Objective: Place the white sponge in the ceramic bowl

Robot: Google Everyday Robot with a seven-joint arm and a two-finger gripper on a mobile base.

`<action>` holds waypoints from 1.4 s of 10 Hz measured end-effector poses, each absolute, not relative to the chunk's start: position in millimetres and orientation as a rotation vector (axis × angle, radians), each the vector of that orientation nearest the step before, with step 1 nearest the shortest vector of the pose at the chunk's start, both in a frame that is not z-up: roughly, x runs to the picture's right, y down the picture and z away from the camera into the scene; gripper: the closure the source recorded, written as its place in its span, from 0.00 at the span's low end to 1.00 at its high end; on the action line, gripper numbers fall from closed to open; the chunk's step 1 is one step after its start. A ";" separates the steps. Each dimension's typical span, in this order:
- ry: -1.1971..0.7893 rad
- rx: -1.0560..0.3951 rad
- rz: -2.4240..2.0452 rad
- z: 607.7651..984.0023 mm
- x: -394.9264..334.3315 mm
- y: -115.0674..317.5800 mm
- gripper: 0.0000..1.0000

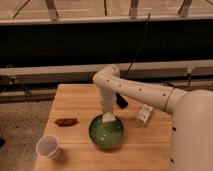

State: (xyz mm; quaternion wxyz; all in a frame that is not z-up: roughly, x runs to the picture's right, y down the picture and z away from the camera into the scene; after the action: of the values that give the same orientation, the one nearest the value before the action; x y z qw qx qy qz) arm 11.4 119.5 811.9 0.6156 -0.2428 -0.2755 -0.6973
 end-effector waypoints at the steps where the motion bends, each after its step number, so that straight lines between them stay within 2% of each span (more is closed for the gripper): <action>1: -0.635 -0.552 -1.607 813.1 10.6 118.2 1.00; 9: -0.650 -0.547 -1.618 814.6 13.8 126.3 1.00; 10: -0.651 -0.546 -1.619 814.9 13.9 126.7 0.98; 12: -0.652 -0.546 -1.619 816.2 14.5 128.4 0.85; 14: -0.655 -0.545 -1.622 817.5 15.0 130.0 0.82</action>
State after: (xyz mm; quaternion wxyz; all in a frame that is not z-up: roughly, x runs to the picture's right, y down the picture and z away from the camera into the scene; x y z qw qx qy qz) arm 15.0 130.0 817.5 0.6089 -0.2358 -0.2837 -0.7023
